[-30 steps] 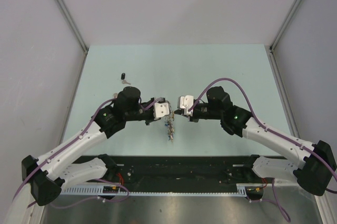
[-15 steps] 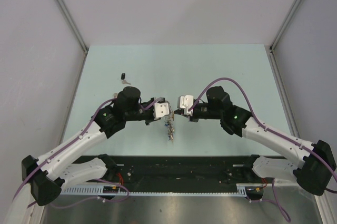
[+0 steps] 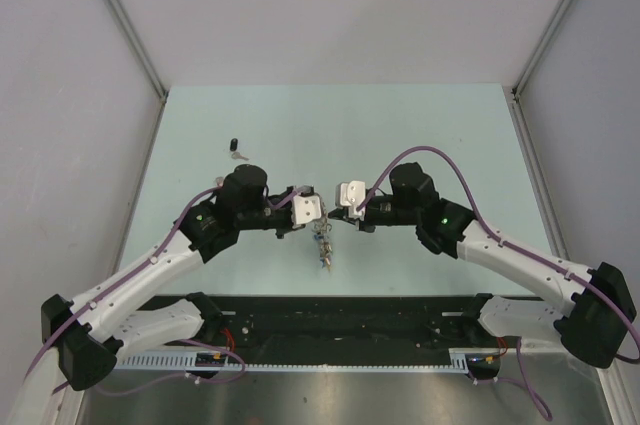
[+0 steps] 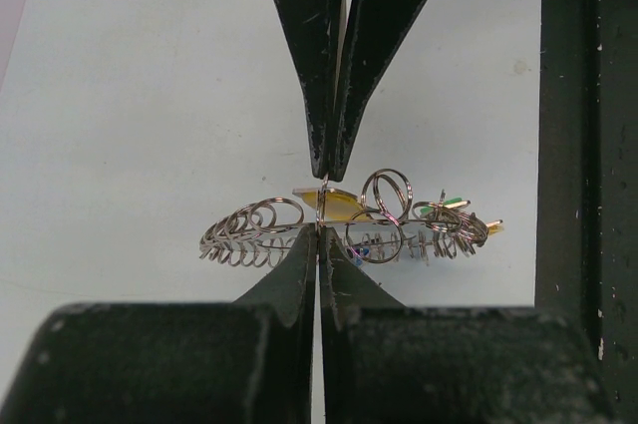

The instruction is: Put the keys on the keyring

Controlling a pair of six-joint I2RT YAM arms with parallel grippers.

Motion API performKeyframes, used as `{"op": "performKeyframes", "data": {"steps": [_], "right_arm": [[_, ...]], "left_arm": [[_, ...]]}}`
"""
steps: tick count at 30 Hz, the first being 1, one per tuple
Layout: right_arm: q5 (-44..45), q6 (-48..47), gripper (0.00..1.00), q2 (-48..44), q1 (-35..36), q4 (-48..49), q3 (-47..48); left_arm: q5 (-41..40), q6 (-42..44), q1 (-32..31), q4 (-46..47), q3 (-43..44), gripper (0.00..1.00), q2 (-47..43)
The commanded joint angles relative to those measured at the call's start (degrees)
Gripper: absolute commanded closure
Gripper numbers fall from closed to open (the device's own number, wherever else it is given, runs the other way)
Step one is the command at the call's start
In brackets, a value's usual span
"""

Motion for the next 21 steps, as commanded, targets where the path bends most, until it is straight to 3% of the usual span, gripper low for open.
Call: {"op": "performKeyframes", "data": {"steps": [1, 21], "right_arm": [[-2.75, 0.65, 1.00, 0.42, 0.57, 2.73, 3.17], [0.06, 0.74, 1.00, -0.37, 2.24, 2.99, 3.34]], "left_arm": [[3.25, 1.03, -0.54, 3.52, 0.58, 1.00, -0.75], [0.79, 0.42, -1.51, 2.20, 1.72, 1.00, 0.92]]}}
